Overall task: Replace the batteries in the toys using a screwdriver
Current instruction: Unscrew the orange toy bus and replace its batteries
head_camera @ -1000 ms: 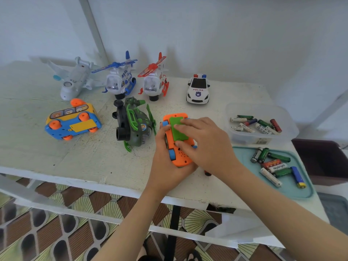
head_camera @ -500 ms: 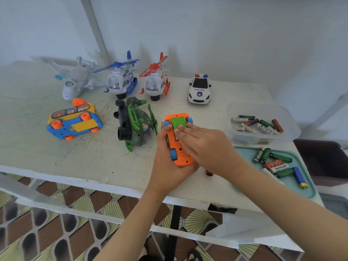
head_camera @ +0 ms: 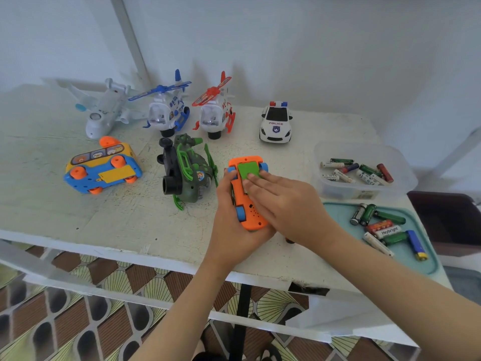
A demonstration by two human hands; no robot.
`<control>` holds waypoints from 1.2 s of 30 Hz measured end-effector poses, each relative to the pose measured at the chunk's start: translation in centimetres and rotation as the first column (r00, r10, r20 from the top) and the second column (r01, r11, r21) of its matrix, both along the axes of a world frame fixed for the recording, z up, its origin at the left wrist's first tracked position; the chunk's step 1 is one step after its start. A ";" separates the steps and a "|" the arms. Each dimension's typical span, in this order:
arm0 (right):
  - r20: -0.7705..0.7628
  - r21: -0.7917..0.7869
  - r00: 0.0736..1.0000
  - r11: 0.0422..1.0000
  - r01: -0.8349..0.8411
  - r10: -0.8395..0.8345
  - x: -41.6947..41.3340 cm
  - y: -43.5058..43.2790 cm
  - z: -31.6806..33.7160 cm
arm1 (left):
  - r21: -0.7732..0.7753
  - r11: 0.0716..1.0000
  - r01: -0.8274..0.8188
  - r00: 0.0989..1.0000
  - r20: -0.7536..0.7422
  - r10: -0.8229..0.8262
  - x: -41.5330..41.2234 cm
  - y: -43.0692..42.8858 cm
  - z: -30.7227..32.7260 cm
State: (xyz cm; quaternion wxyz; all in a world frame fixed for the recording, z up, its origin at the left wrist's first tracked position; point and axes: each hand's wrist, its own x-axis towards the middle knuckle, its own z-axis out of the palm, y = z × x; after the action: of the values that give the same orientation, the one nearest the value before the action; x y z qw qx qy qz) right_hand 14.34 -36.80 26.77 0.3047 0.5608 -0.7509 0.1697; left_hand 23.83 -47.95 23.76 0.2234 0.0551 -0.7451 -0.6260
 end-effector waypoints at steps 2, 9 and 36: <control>0.011 -0.026 1.000 0.999 0.026 -0.026 0.4 -0.4 0.0 | -0.014 1.000 -0.005 1.000 -0.002 0.005 0.0 0.0 -0.1; 0.168 -0.095 0.985 0.994 0.060 -0.043 0.7 -1.1 0.0 | 0.004 1.000 -0.026 1.000 -0.007 0.026 0.0 0.1 0.2; 0.654 -0.063 0.754 0.998 -0.016 0.053 -0.4 -0.1 -0.7 | 0.036 0.999 -0.010 1.000 -0.007 0.011 0.1 0.3 0.5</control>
State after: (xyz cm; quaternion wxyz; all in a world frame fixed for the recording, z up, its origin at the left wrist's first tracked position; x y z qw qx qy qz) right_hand 13.91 -36.90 26.03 0.0343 0.4713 -0.7949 0.3807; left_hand 23.88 -47.67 24.22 0.2283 0.0608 -0.7327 -0.6383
